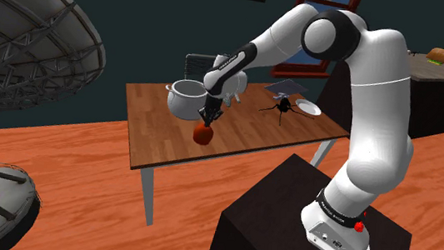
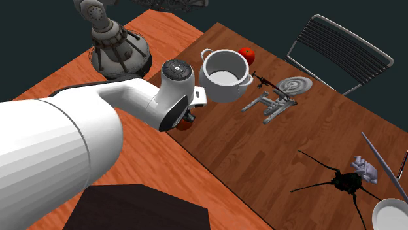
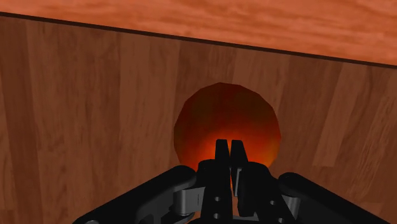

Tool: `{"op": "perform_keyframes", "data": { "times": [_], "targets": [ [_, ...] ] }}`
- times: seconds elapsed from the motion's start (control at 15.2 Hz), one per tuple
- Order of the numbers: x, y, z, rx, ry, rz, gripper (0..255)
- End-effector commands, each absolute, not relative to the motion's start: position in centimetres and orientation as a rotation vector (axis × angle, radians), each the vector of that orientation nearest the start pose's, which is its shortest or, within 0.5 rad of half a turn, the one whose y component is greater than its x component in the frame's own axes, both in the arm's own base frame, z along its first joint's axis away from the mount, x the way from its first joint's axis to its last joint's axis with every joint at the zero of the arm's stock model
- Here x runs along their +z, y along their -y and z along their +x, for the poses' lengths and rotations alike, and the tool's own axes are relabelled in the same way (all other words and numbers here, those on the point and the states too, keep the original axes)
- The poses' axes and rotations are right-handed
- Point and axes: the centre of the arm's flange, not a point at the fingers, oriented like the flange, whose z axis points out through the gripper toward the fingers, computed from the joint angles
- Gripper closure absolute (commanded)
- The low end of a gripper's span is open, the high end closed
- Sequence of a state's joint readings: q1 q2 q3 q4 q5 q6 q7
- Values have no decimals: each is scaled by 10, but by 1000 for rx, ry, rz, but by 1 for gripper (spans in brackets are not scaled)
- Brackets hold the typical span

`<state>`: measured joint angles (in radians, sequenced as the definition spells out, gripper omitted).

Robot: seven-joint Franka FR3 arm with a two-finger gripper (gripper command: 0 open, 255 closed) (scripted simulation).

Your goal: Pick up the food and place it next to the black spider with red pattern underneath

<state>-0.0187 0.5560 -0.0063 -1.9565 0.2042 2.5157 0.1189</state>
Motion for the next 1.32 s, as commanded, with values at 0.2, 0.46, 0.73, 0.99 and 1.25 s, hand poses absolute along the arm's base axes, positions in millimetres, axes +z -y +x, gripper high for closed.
{"op": "perform_keyframes", "data": {
  "times": [0.2,0.46,0.73,0.99,1.25],
  "targets": [
    [215,17,617,3,-465,-2989,255],
    [236,17,617,3,-465,-2989,255],
    [257,17,617,3,-465,-2989,255],
    [278,17,617,3,-465,-2989,255],
    [299,17,617,3,-465,-2989,255]
  ]
}}
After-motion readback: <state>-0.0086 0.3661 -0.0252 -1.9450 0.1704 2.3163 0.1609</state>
